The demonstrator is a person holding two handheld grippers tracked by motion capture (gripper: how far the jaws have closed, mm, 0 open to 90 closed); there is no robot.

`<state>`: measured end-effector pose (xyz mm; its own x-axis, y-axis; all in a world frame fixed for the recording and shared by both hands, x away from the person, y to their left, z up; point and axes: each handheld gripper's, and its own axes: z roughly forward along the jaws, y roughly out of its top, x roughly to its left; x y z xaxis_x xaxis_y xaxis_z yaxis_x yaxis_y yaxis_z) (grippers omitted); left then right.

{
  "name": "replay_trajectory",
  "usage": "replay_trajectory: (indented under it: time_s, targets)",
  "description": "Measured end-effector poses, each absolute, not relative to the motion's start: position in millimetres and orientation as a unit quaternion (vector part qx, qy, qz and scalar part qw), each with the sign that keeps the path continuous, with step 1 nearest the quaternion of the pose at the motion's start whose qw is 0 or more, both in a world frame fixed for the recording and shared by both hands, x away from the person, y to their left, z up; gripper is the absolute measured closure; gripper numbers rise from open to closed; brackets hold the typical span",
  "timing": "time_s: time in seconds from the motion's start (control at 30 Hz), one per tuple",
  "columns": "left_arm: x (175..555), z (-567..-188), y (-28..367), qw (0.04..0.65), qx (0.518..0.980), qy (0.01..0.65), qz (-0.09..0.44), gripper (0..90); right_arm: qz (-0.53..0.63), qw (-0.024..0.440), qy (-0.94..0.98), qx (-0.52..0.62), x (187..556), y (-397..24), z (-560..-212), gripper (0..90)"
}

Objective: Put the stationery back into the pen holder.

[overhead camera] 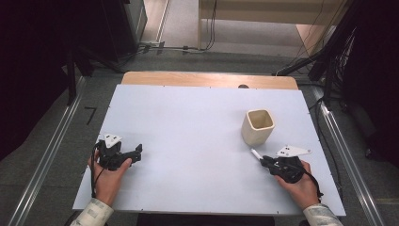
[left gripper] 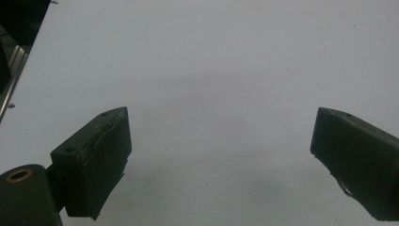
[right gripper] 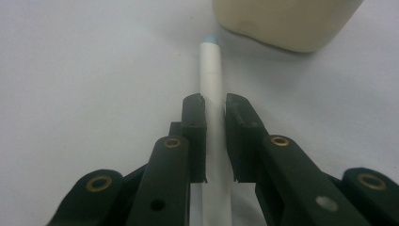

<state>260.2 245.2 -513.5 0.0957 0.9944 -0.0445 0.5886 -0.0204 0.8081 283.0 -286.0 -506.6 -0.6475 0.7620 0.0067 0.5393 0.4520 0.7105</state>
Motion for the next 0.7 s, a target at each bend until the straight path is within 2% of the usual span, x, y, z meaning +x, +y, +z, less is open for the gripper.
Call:
replay_trajectory:
  time_s: [0.7]
  targets:
    - [260.3, -513.4, 245.5, 0.351, 0.651, 0.607, 0.288, 6.5, 0.406, 0.164, 0.812, 0.385, 270.9, -290.4, -480.8, 76.5]
